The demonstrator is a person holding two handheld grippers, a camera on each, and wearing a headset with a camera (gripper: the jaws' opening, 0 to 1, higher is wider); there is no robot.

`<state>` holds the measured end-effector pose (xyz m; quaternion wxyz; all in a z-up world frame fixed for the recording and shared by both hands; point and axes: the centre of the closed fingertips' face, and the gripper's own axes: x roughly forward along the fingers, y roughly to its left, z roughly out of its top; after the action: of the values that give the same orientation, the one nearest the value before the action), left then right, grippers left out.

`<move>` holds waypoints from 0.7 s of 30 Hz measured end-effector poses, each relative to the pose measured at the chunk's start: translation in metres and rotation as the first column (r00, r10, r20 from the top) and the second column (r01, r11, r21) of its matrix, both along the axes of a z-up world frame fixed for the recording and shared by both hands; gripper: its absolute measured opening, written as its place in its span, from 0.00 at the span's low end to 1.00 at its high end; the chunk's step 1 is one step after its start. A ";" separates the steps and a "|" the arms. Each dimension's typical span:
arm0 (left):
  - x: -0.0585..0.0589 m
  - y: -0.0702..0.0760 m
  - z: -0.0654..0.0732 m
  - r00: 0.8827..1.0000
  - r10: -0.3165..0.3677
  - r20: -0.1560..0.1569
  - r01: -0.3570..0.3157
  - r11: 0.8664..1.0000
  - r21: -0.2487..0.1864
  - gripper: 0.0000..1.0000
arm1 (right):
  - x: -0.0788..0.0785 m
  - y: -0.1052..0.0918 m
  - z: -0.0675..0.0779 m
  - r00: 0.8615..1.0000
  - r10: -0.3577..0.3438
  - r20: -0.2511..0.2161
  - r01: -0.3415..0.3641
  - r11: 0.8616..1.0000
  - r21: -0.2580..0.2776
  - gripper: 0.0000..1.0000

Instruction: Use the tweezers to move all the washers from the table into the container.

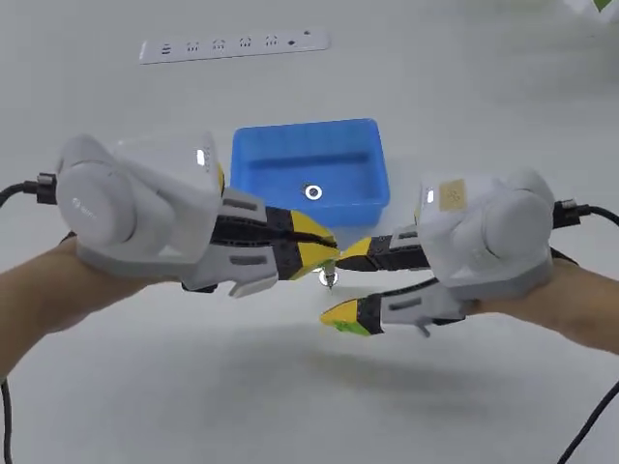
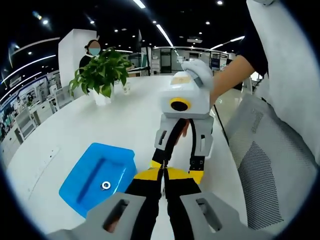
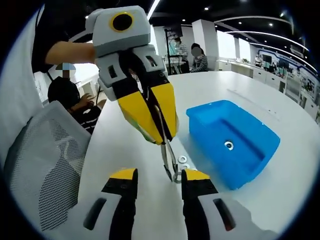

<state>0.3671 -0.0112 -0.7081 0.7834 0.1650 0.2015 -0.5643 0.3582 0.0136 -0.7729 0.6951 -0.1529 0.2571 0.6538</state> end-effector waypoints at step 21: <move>0.001 0.002 -0.004 1.000 -0.019 0.019 0.018 0.999 0.044 0.06 | 0.004 0.005 -0.002 0.973 0.194 0.128 -0.197 0.980 0.014 0.10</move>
<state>0.3681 -0.0097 -0.7125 0.7763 0.1893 0.2046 -0.5654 0.3618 0.0185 -0.7747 0.6442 -0.2092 0.1876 0.7113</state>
